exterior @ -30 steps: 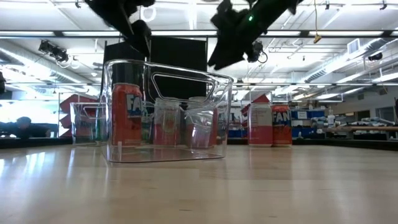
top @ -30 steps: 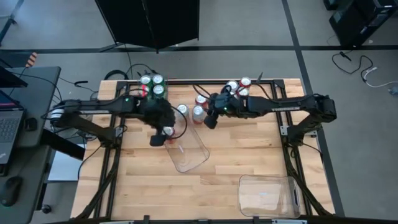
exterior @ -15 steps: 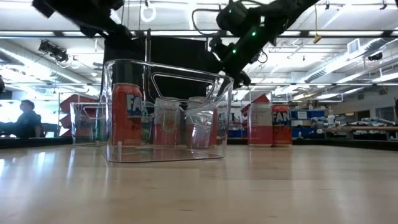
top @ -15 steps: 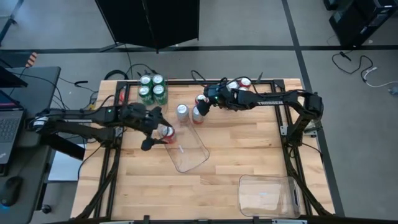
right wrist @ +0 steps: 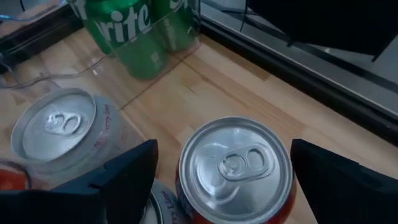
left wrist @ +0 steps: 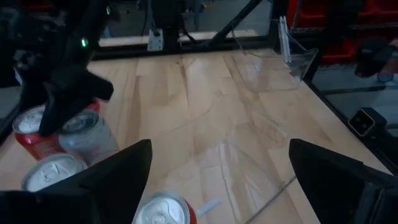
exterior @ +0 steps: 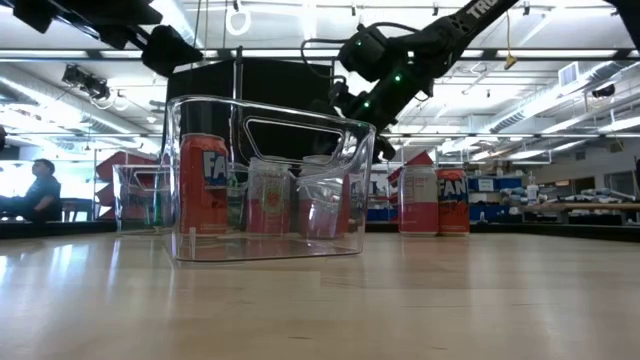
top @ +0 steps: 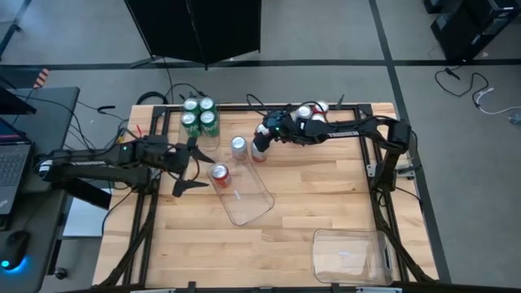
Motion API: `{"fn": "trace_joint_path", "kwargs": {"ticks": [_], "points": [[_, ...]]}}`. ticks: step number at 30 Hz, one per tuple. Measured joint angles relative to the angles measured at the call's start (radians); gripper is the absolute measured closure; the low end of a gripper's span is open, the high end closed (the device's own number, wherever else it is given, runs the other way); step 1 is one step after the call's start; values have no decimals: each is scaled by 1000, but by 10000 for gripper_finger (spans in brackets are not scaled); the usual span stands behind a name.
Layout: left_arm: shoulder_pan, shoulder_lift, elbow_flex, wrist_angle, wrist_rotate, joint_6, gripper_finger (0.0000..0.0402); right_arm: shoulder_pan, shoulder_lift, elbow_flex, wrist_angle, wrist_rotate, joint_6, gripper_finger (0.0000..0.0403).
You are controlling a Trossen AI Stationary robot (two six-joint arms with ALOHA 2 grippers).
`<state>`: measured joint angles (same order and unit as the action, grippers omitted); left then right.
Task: Sort soda cans
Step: Put the bottom left orange soda can into the center transparent bin
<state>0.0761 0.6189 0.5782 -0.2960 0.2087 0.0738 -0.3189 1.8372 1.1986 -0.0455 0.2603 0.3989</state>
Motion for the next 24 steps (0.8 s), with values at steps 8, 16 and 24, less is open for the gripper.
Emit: {"fn": "trace_joint_path", "kwargs": {"ticks": [8, 16, 24], "points": [[0, -5, 0, -2, -17, -3, 21, -13, 8, -1, 14, 0, 24, 80], [0, -5, 0, -2, -17, -12, 21, -13, 8, -2, 16, 3, 23, 119], [0, -4, 0, -5, -17, -36, 21, -13, 9, -4, 30, -1, 31, 100]]}}
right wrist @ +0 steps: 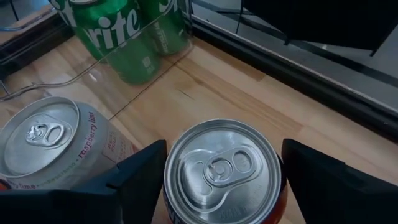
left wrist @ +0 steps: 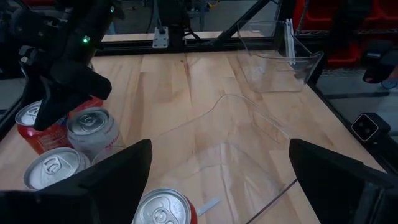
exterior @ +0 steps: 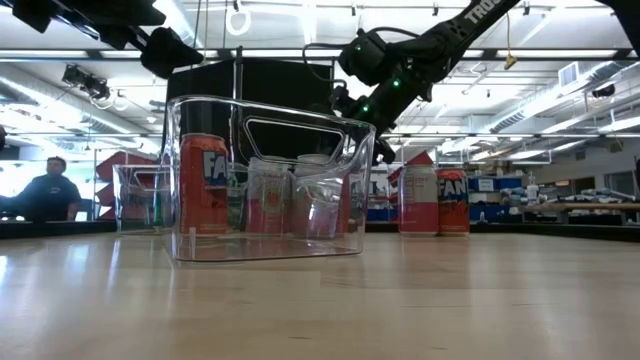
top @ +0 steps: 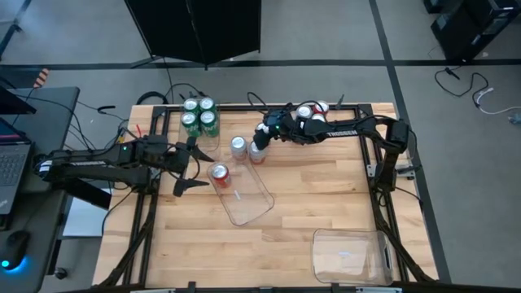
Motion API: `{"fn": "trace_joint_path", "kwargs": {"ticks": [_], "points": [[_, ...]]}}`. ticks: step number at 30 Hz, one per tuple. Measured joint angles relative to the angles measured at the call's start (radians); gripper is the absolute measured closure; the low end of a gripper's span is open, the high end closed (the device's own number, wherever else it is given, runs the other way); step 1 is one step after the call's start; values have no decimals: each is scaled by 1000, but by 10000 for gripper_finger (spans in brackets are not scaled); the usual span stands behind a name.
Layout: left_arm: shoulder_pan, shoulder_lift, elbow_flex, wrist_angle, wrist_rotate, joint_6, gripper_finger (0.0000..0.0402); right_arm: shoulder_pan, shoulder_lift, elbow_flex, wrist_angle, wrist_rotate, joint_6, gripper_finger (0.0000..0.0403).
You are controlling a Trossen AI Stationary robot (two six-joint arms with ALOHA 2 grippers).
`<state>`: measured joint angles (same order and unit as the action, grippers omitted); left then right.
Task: Sort soda cans
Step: Put the bottom left orange soda can into the center transparent bin
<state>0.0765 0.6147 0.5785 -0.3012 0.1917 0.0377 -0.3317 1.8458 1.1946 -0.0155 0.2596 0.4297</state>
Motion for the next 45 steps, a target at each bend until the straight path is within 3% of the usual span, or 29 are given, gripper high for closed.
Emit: {"fn": "trace_joint_path", "kwargs": {"ticks": [10, 18, 24, 30, 39, 45], "points": [[0, 0, 0, 1, 0, -20, 21, 0, 0, 0, -52, -6, -3, 66], [0, 0, 1, -6, -10, -20, 21, -9, 0, 0, -78, -6, 13, 125], [0, 0, 1, -5, -16, -8, 21, -17, -26, -2, -105, -5, -4, 126], [0, 0, 1, 1, -45, 3, 21, -10, -137, -1, -116, 2, -27, 126], [0, 0, 1, 43, -49, 1, 21, 107, -328, 2, -140, 55, -73, 126], [0, 0, 1, 42, -93, -17, 21, 231, -370, 1, -171, 98, -74, 126]]}}
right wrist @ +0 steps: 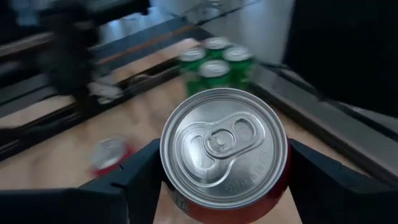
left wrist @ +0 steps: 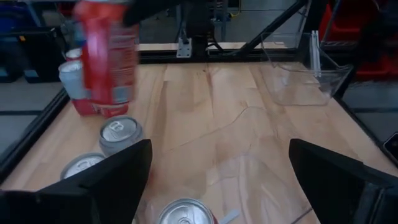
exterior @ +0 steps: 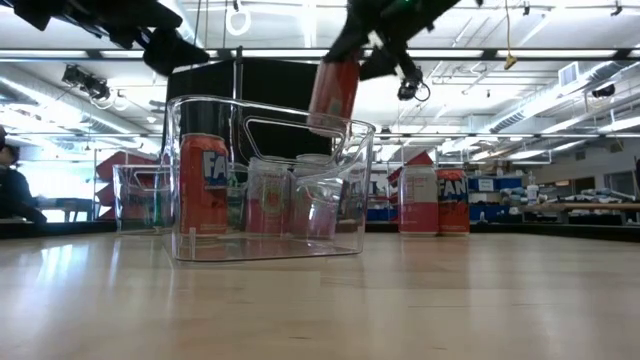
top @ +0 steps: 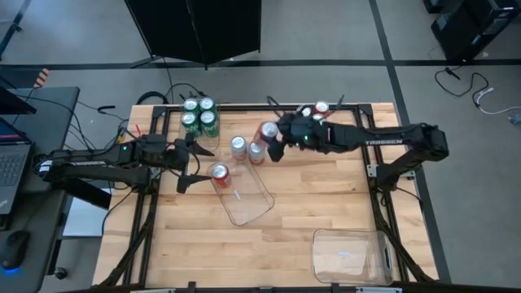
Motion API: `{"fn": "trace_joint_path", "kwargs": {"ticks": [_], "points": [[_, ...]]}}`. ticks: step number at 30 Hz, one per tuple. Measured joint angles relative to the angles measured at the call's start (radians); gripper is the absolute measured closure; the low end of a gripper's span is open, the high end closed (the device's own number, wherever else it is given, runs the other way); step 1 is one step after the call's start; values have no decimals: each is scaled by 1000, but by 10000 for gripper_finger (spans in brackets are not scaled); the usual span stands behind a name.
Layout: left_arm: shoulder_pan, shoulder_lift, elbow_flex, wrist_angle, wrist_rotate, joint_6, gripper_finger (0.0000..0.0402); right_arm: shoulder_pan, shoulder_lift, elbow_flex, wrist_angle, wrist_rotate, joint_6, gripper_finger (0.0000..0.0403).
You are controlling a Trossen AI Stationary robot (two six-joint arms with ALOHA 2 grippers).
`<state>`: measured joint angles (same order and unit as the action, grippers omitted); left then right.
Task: Sort soda cans
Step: Put the bottom left orange soda can into the center transparent bin
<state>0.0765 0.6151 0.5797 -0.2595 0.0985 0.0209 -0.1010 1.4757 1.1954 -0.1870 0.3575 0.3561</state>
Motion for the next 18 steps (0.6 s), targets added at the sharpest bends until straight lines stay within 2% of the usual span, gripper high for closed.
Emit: {"fn": "trace_joint_path", "kwargs": {"ticks": [4, 11, 14, 18], "points": [[0, 0, 0, -4, 7, -56, 21, 75, 14, -1, -5, -11, 42, 126], [0, 17, 1, -24, -27, -58, 24, 163, 58, 0, 43, 5, 72, 126], [0, 49, 1, -22, -32, -55, 39, 187, 87, 0, 45, 12, 72, 126], [-2, 98, -10, -5, -34, -27, 81, 203, 120, 0, 62, 14, 90, 126]]}}
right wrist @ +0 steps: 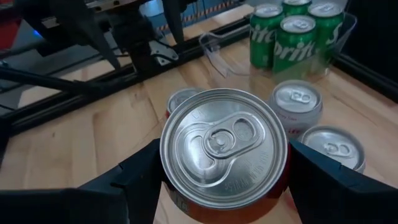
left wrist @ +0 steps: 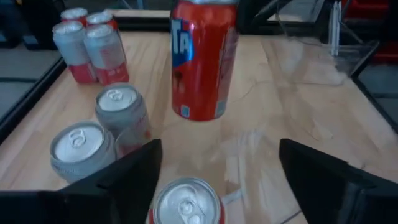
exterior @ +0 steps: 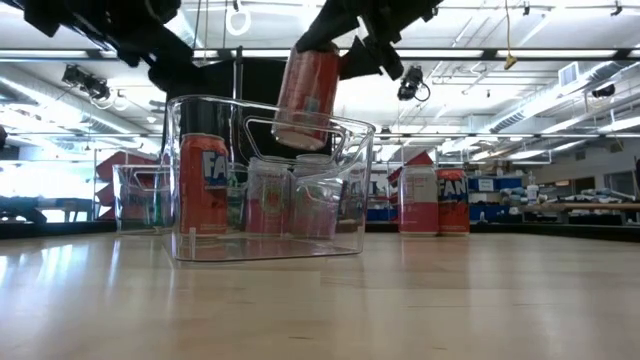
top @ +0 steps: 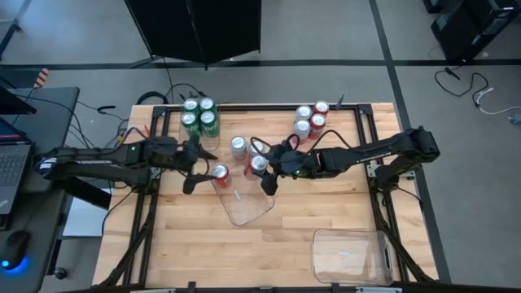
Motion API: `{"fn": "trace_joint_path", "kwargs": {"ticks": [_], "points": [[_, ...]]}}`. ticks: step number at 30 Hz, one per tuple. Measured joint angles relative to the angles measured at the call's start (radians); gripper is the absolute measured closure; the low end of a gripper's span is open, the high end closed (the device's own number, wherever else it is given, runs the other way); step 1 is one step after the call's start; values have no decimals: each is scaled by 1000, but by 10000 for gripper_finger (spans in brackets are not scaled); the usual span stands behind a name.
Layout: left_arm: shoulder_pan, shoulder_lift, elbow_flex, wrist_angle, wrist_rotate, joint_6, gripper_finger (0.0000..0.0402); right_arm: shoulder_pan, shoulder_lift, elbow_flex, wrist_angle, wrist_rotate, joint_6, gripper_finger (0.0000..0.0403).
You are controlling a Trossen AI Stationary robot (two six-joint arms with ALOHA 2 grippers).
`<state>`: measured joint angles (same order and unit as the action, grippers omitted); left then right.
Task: Sort soda cans
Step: Put the bottom left orange soda can into the center transparent bin
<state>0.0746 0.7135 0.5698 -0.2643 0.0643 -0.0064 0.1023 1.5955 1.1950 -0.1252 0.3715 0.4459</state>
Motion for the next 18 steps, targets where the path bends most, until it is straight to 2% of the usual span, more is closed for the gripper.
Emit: {"fn": "trace_joint_path", "kwargs": {"ticks": [10, 14, 18], "points": [[-2, 2, -212, 333, 26, 31, 218, 28, 41, 1, 50, 2, 23, 126], [-3, 2, -228, 360, 26, 29, 251, 27, 43, 1, 80, 3, 21, 126], [-3, -2, -228, 372, 26, 52, 267, 7, 55, 2, 129, 22, -21, 126]]}}
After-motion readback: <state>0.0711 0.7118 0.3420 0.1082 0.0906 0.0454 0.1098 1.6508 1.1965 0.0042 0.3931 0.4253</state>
